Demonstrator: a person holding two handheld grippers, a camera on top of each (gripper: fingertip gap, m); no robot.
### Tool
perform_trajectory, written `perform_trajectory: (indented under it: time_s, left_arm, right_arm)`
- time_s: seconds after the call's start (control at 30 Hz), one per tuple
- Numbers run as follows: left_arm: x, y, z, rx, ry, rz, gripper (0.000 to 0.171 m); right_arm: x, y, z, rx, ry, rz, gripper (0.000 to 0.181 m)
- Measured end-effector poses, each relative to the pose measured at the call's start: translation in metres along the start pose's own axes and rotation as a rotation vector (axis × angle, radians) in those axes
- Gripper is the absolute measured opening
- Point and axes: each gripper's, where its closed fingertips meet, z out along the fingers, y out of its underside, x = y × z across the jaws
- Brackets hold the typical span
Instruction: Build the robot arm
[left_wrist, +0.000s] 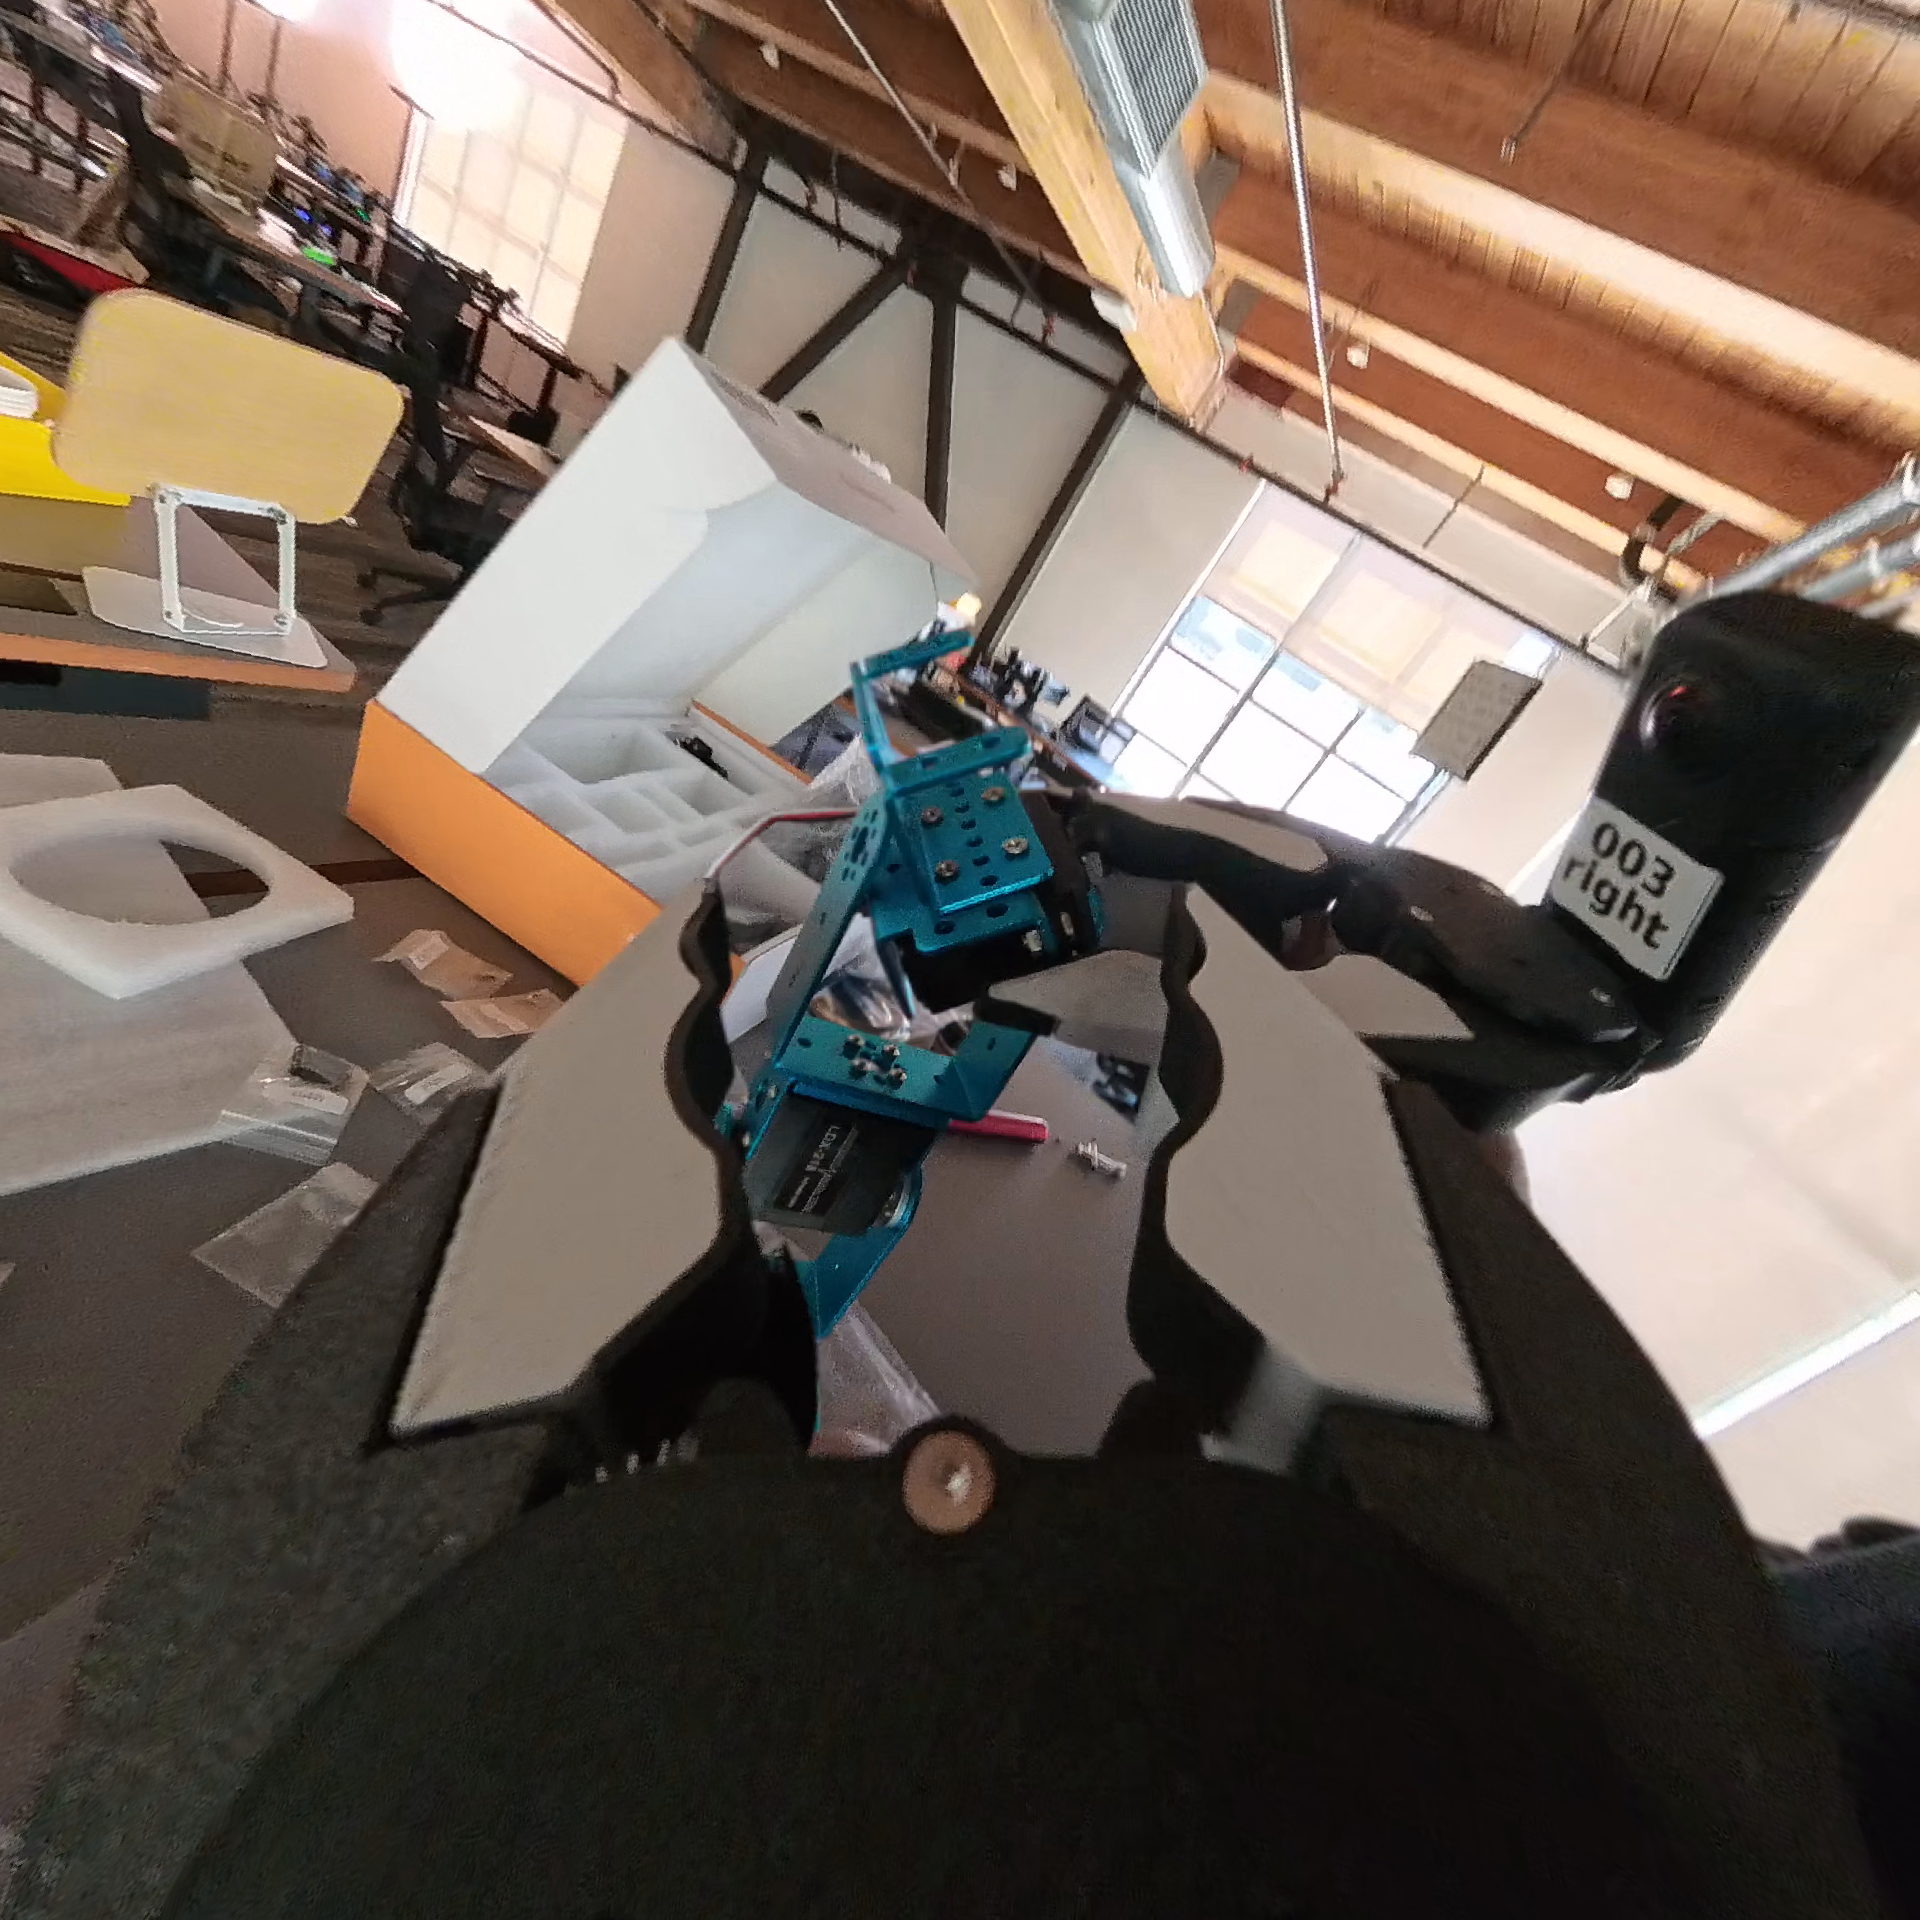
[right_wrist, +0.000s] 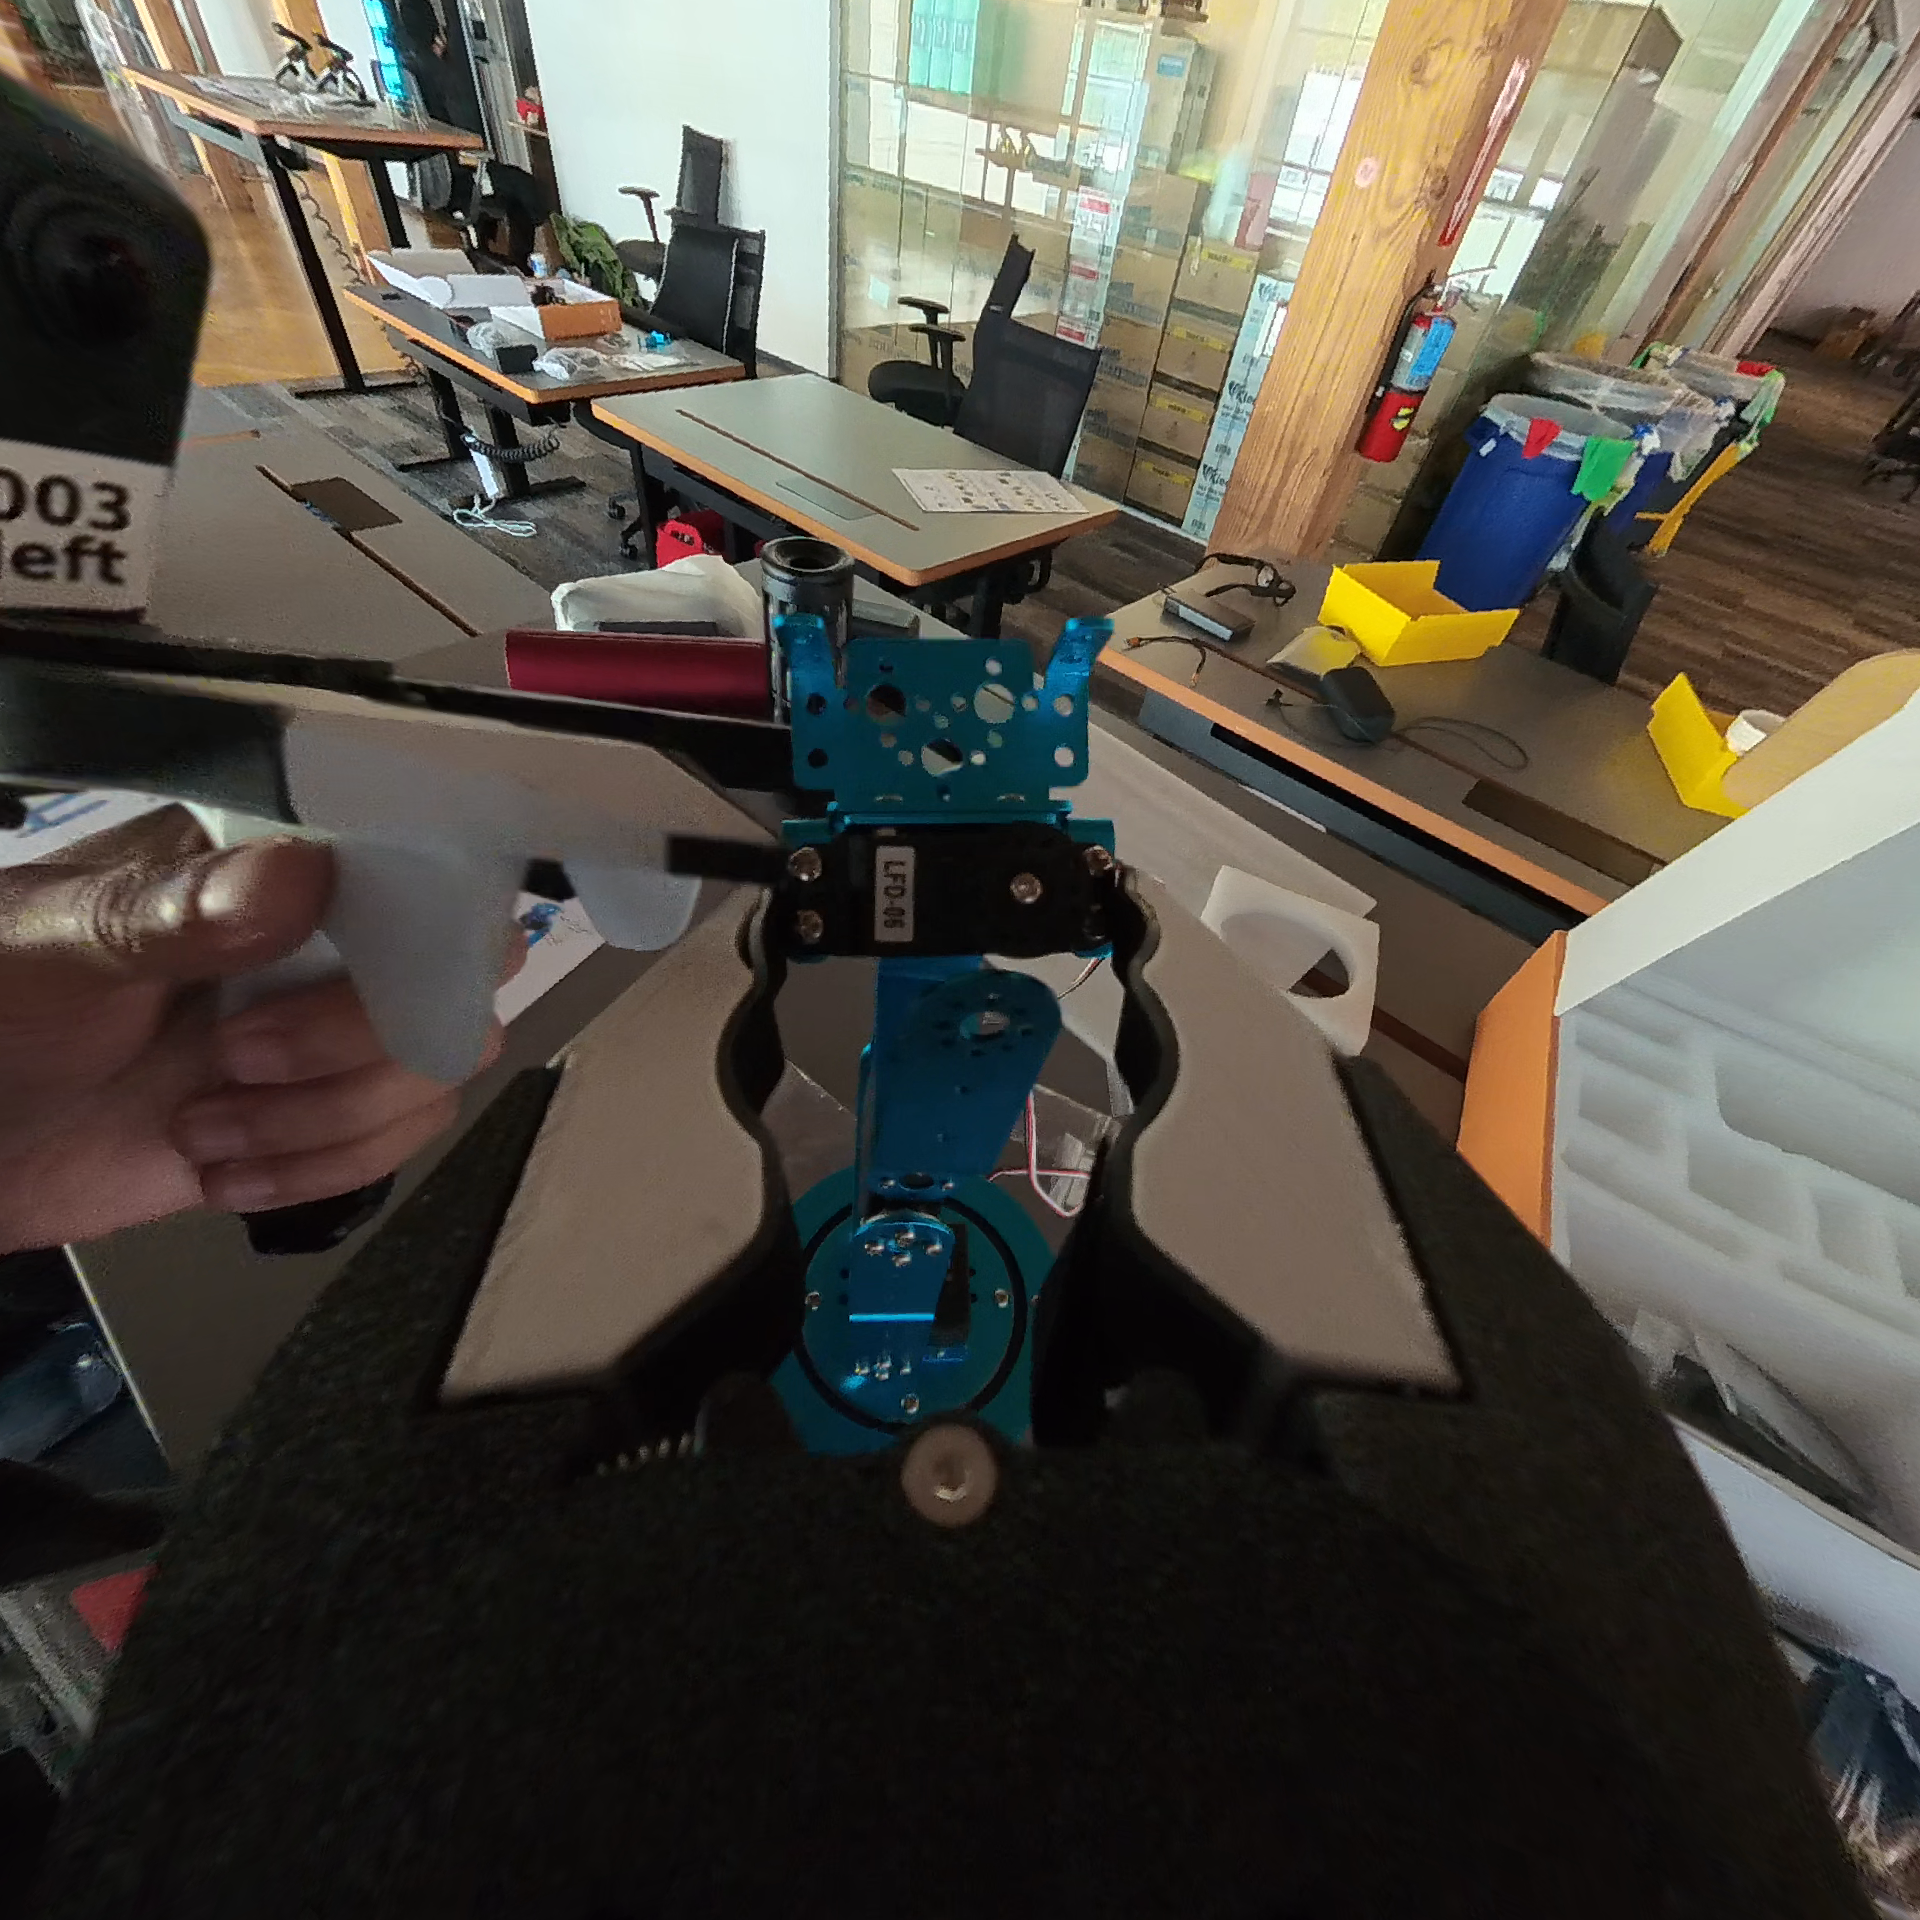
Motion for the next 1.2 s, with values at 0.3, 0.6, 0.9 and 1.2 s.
perform_trajectory:
  time_s: [0.3, 0.6, 0.9, 1.2]
  left_arm:
    - [0.008, 0.0, 0.004, -0.049, 0.073, 0.042, 0.045]
    - [0.017, -0.008, 0.002, -0.019, 0.049, 0.166, 0.032]
    - [0.016, -0.004, 0.007, -0.072, -0.052, 0.342, 0.03]
    - [0.007, 0.004, 0.007, -0.138, -0.063, 0.25, 0.057]
  right_arm:
    - [-0.005, -0.009, -0.001, 0.088, 0.013, -0.06, 0.063]
    - [-0.004, -0.009, -0.001, 0.081, 0.054, -0.132, 0.063]
    - [-0.004, -0.002, 0.0, 0.056, 0.074, -0.155, 0.063]
    - [-0.008, -0.011, -0.001, 0.105, 0.069, -0.218, 0.063]
